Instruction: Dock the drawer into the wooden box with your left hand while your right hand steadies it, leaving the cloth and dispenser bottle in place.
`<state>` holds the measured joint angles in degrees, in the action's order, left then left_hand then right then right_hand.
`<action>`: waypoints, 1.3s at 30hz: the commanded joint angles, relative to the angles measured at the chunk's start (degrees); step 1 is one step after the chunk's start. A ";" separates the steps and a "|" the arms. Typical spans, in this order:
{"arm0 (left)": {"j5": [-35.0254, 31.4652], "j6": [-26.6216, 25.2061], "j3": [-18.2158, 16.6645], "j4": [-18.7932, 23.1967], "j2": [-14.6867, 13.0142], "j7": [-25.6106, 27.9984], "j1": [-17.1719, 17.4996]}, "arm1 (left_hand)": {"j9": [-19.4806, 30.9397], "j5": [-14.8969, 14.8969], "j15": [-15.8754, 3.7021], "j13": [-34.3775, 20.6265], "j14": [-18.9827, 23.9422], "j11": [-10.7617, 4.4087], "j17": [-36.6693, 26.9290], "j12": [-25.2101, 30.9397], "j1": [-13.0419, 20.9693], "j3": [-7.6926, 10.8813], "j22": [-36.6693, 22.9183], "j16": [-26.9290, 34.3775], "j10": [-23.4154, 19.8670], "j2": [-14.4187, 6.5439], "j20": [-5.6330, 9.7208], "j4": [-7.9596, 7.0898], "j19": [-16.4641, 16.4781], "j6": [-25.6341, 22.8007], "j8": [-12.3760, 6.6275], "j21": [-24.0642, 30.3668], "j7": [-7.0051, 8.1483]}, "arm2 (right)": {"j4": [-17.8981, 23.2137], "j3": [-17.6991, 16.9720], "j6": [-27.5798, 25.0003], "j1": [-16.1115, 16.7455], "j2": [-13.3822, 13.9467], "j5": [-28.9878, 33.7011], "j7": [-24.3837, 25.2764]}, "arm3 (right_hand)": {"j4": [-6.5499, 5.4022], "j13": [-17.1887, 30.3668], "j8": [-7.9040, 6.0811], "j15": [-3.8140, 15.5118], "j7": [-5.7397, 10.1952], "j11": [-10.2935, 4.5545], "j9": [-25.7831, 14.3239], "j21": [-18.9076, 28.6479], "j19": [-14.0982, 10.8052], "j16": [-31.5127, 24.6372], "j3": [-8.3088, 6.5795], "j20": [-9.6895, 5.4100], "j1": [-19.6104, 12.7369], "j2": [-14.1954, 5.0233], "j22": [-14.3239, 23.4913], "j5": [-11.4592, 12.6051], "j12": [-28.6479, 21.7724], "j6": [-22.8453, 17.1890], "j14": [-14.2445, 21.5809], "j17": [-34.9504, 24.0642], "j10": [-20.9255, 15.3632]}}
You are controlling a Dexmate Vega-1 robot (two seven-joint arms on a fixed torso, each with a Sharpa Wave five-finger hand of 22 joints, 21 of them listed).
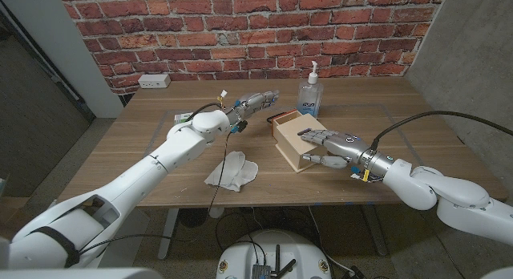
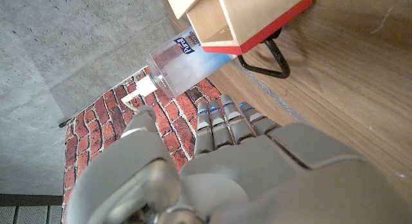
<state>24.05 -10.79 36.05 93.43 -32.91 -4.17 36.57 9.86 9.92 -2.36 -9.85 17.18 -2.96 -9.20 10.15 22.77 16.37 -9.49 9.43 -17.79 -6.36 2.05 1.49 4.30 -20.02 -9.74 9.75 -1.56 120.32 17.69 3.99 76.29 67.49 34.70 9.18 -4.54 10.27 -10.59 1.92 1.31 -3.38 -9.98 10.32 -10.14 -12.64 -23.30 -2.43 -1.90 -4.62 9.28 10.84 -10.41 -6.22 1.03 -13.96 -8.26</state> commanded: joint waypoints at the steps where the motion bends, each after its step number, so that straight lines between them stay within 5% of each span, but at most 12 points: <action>1: 0.50 -0.19 0.93 -1.76 0.66 -1.55 -0.56 | 0.08 0.46 -0.75 -0.19 0.70 0.23 -0.28 0.30 -1.05 0.04 -0.06 0.73 -0.20 -0.02 2.84 -0.39 -0.61 0.23 -0.31 0.08 -0.39 | -0.15 -0.01 -0.04 -0.45 -0.25 0.12 0.13 | 0.33 0.07 0.11 1.54 0.03 0.48 -0.11 0.24 -0.08 -0.13 -0.26 -3.64 -0.45 -2.80 0.17 -0.17 -0.22 0.17 -0.15 -0.21 0.07; 39: -0.25 1.47 3.76 -9.29 4.02 -6.94 -4.66 | 0.01 0.84 -1.94 -0.13 5.53 -0.20 -0.14 1.49 -4.96 0.62 0.04 1.43 -5.16 -1.31 2.24 -0.58 -1.19 -4.89 -1.52 0.84 -1.08 | -1.62 2.06 0.94 -3.59 -1.90 -0.35 -1.08 | 0.23 0.05 -0.08 1.55 -0.13 0.60 -0.10 0.30 -0.15 -0.18 -0.32 -3.60 -0.25 -2.78 0.17 -0.17 -0.31 -0.14 0.04 -0.18 -0.10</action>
<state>23.87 -10.27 39.02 86.70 -30.18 -9.22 33.45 9.87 10.41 -2.57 -9.87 21.98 -3.19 -9.20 11.25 18.41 16.45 -9.33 10.60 -22.32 -7.69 2.05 0.79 2.71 -24.11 -10.86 9.99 -2.71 118.98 19.37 4.80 73.30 65.86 34.36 8.30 -4.54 10.13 -10.60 1.93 1.31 -3.07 -9.98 10.59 -10.22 -12.64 -23.30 -2.36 -1.90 -4.62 9.33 10.84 -10.41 -6.22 1.04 -13.96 -7.95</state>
